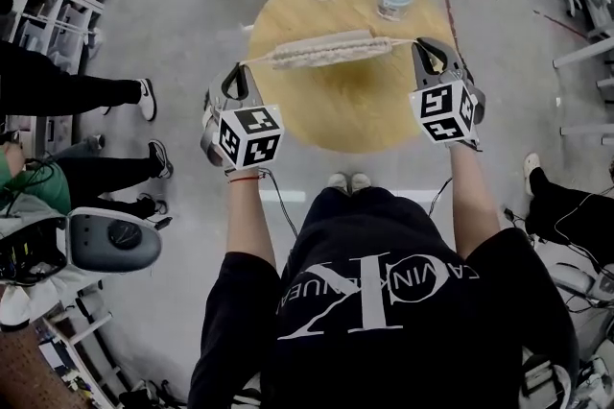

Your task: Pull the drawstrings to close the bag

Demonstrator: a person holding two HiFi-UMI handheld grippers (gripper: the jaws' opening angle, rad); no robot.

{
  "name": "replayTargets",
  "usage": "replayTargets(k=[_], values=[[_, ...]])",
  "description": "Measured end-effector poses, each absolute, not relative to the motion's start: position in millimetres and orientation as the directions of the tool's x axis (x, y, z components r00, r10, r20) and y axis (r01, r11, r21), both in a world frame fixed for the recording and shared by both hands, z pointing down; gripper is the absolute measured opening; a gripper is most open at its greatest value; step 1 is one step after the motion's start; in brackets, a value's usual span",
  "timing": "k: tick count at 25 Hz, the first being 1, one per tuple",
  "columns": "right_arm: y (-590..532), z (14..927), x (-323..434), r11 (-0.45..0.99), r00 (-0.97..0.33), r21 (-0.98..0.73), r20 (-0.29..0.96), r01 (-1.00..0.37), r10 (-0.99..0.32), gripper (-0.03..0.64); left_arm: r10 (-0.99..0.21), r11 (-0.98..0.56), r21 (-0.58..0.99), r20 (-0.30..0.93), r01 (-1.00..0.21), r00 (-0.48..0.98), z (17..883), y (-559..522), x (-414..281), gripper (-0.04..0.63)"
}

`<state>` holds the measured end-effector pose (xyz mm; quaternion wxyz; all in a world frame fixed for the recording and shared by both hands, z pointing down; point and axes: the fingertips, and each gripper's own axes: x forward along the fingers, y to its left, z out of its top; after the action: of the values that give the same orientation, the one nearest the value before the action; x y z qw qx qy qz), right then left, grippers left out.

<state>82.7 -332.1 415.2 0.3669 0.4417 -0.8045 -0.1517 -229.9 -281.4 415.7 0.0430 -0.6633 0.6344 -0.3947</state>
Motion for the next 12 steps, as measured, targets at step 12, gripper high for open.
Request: replayTargets(k=[12], values=[[-353,368,75,0.462,-0.31,0.647,0.342,-0.607,-0.887,0.021,-0.938,-0.074,-0.559,0.321,-0.826,-0.133,365,-295,-251,0.017]])
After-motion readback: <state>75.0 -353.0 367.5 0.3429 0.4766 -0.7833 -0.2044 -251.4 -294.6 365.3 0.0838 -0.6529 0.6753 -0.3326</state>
